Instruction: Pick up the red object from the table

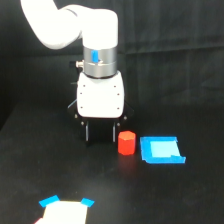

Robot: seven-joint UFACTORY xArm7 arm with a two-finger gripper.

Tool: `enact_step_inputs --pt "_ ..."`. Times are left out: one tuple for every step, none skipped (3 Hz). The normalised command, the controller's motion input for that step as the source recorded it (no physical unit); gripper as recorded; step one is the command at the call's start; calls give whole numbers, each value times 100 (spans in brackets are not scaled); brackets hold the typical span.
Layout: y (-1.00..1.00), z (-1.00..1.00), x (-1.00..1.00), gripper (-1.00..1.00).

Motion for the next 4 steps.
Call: enact_step_inputs --pt "90 -69 100 -100" --pt "59 -34 61 -43" --pt "-99 -100 35 32" --pt "-100 -80 -14 13"
